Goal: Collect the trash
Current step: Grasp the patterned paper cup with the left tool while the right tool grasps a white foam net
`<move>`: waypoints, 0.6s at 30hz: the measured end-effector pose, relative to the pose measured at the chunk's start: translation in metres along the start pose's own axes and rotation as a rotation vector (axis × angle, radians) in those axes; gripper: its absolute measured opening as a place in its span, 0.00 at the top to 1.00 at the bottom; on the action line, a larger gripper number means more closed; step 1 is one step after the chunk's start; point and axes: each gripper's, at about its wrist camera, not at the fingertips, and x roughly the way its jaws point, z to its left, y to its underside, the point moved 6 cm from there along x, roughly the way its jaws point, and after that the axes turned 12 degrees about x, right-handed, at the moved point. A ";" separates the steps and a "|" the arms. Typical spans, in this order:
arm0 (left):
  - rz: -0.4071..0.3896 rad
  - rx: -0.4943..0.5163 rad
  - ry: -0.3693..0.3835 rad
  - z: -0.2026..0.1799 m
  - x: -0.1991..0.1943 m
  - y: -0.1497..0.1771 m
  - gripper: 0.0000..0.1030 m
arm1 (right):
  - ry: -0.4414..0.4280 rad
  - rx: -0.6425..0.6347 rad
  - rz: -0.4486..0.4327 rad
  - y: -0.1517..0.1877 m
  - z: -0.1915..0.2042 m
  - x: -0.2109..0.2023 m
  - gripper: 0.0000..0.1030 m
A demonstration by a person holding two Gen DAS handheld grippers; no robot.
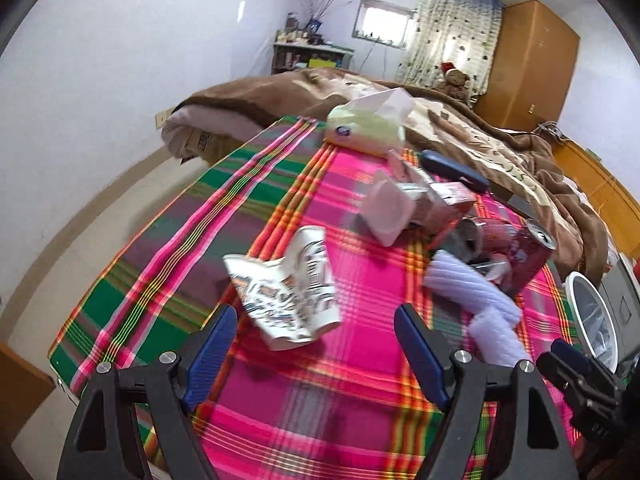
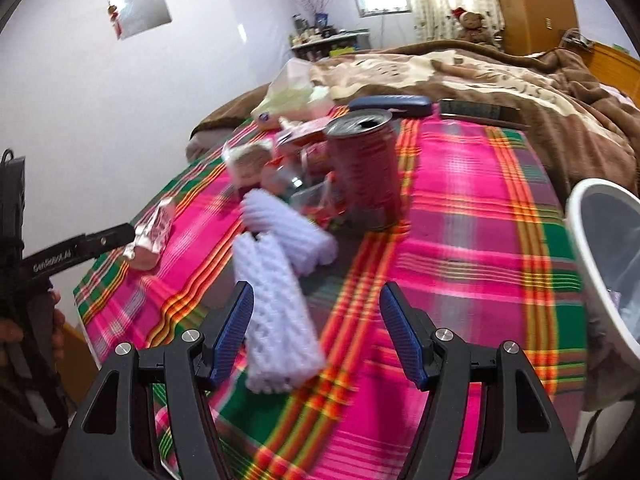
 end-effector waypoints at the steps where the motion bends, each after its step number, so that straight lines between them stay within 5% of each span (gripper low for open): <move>1: 0.008 -0.005 -0.001 0.003 0.002 0.002 0.22 | 0.000 -0.005 0.007 0.002 0.003 0.002 0.35; 18: 0.084 -0.063 0.022 0.020 0.051 0.002 0.22 | 0.035 -0.020 0.071 0.008 0.009 0.024 0.35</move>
